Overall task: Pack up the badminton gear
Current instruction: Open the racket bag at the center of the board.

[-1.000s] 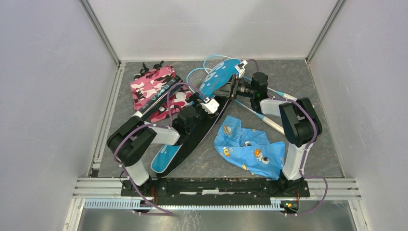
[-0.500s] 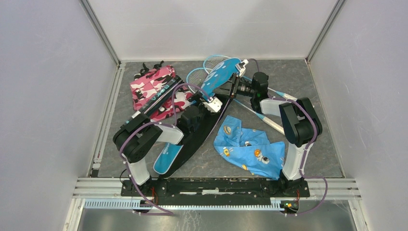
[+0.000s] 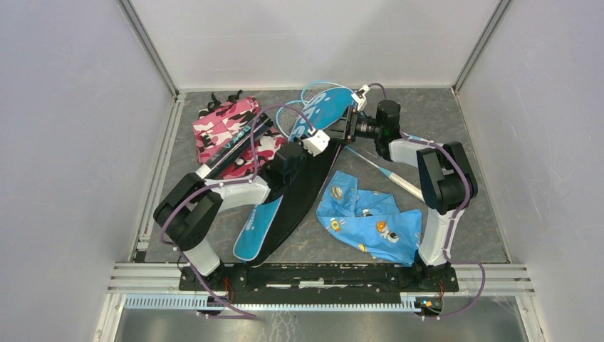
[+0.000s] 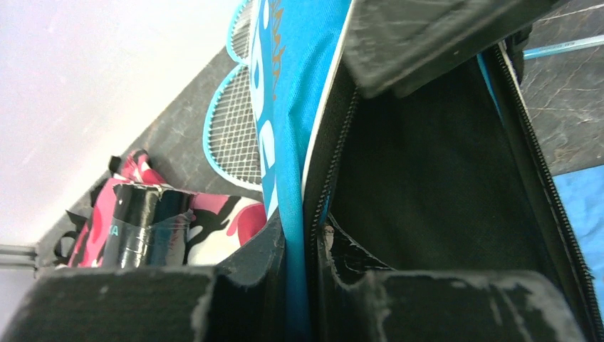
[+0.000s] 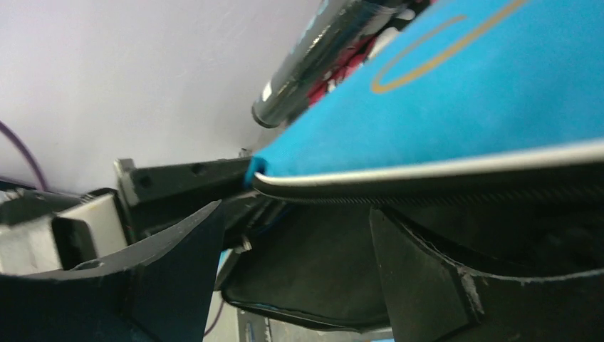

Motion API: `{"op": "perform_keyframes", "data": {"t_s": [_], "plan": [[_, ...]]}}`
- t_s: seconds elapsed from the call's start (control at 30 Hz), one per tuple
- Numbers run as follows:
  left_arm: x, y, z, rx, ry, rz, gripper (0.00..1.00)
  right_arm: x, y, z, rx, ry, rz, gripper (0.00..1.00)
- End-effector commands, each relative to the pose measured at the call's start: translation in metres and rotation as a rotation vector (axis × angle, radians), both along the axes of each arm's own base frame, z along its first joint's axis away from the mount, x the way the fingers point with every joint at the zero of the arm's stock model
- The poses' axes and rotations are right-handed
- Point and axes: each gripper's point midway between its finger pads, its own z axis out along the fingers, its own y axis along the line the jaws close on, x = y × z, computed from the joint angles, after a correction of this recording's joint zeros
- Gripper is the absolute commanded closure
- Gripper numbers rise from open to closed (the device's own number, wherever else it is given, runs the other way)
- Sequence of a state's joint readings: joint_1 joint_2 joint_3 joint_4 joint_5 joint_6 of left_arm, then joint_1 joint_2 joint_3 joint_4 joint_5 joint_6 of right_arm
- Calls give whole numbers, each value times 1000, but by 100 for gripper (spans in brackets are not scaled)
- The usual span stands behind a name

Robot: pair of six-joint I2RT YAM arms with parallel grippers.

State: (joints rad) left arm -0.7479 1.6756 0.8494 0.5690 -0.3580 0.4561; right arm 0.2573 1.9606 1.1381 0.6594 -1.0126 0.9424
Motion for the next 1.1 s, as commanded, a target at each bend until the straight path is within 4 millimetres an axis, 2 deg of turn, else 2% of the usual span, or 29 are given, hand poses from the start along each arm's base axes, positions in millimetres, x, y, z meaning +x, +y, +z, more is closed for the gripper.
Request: {"op": "perform_keyframes", "data": {"t_s": [0.0, 0.13, 0.33, 0.5, 0.63, 0.8, 1.07], "plan": [[-1, -5, 22, -128, 122, 45, 98, 4, -20, 24, -60, -147, 30, 19], [1, -2, 26, -153, 184, 83, 98, -1, -34, 29, -139, -208, 80, 16], [-2, -2, 35, -180, 217, 83, 98, -19, -52, 46, -250, -350, 166, 14], [-4, 1, 56, -228, 228, 63, 98, -27, -77, 58, -309, -447, 165, 15], [-5, 10, 79, -284, 216, 41, 98, -22, -102, 60, -387, -506, 109, 18], [-8, 24, 108, -338, 191, 28, 98, -1, -123, 47, -561, -553, 33, 21], [-18, 49, 140, -384, 163, 31, 98, 44, -141, -4, -757, -559, 47, 25]]}}
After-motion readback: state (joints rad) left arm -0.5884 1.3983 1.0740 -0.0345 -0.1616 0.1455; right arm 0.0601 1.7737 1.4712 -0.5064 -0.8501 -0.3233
